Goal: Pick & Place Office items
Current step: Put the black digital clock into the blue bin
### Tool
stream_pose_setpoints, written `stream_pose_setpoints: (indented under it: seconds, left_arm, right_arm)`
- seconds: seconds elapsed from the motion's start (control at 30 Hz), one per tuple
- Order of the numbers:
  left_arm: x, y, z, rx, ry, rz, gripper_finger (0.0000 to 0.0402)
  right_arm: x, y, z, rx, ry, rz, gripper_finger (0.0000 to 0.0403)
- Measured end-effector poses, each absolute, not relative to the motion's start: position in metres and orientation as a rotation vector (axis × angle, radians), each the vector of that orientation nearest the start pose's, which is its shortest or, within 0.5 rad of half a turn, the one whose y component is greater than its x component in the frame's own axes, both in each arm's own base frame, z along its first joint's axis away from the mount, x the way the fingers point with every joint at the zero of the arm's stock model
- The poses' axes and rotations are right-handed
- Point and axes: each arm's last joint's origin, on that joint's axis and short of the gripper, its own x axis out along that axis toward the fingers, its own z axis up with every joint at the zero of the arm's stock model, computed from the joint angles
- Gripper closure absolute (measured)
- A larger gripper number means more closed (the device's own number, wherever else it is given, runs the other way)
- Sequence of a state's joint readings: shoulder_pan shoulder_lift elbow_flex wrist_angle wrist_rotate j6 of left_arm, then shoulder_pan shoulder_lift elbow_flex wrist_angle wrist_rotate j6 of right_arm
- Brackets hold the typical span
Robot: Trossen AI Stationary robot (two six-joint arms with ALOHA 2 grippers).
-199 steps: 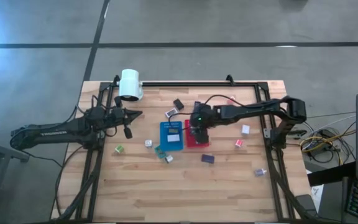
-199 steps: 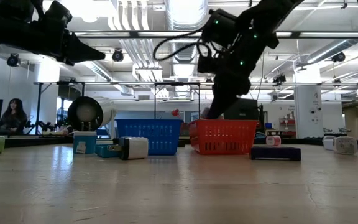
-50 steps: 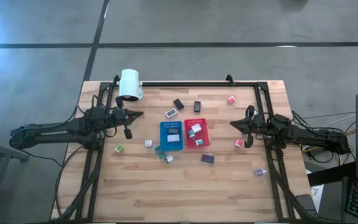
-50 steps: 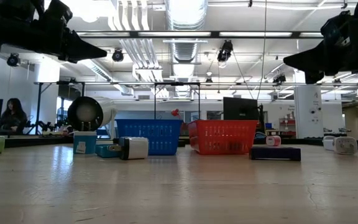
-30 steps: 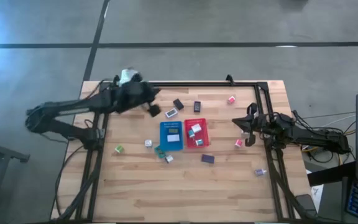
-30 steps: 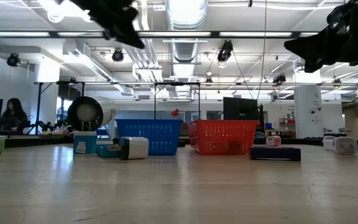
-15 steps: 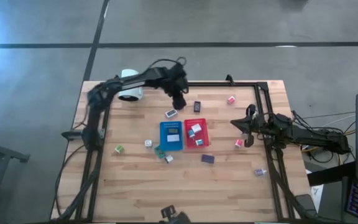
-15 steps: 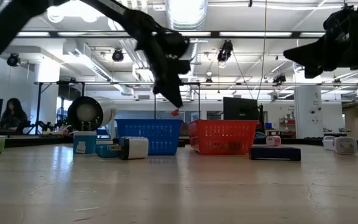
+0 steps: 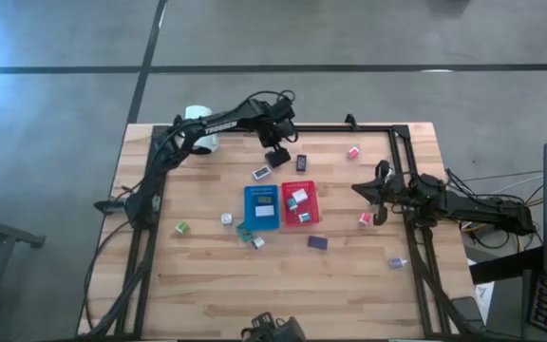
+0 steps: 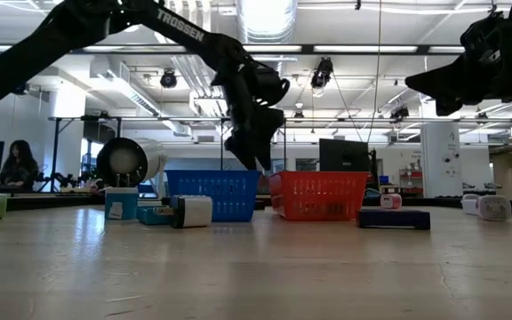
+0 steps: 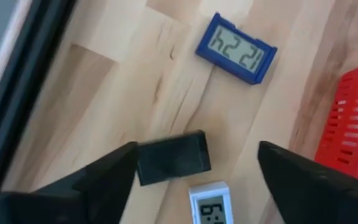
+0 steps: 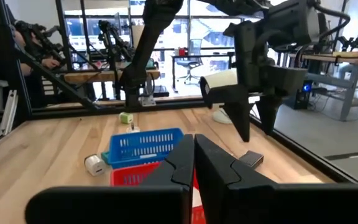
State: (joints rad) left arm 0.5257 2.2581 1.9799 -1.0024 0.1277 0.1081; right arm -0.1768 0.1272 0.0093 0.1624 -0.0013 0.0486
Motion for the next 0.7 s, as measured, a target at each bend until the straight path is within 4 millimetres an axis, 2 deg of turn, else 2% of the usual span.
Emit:
stream_pose_setpoints:
  seconds: [0.17,0.3,0.7]
  left_arm:
    - [0.406,0.227,0.196,-0.320,1.266,0.332,0.0015]
    - [0.402,0.227,0.188,-0.288,1.304,0.422,0.0013]
    - [0.401,0.228,0.178,-0.297,1.301,0.424,0.0011]
  right_arm:
    - [0.104,-0.018,0.172,0.041,-0.046,-0.173,0.0394]
    - [0.103,-0.018,0.172,0.034,-0.046,-0.173,0.0394]
    - [0.103,-0.018,0.173,-0.009,-0.056,-0.176,0.0394]
